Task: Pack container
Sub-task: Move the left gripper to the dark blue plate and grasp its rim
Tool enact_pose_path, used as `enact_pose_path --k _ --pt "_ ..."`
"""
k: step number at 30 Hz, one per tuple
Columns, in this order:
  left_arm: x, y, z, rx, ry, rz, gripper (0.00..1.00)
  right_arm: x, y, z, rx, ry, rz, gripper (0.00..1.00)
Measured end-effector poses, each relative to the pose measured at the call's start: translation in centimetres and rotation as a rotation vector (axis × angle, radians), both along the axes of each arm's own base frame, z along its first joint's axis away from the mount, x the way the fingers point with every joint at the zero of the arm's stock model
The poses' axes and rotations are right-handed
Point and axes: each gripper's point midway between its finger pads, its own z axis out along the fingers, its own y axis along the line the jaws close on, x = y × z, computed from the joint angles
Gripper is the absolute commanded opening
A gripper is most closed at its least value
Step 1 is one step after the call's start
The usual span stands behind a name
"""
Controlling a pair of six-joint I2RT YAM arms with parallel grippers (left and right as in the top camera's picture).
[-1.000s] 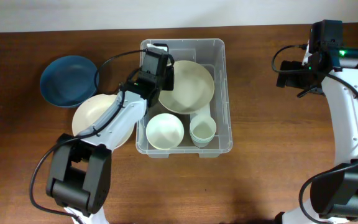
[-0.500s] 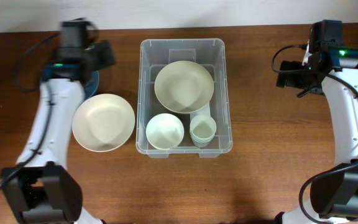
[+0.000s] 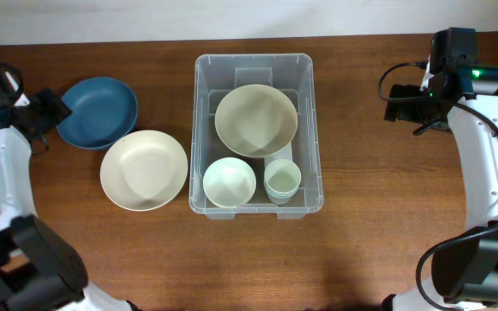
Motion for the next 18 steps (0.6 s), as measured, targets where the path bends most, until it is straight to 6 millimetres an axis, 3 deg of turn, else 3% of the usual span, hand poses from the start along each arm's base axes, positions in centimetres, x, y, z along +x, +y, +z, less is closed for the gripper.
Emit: enact_pose_path --k 8,13,17,18 --pt "1.0 -1.0 -9.9 -0.167 0.132 -0.028 0.84 0.0 0.0 0.0 0.0 0.0 0.001 0.99" --pt "0.9 -1.5 -14.1 -0.226 0.182 -0.024 0.76 0.0 0.0 0.0 0.0 0.001 0.001 0.99" --pt "1.1 -1.6 -14.5 -0.236 0.176 -0.022 0.53 0.0 0.0 0.0 0.0 0.0 0.0 0.99" --pt "1.3 -1.5 -14.4 -0.233 0.167 -0.025 0.41 0.0 0.0 0.0 0.0 0.0 0.0 0.99"
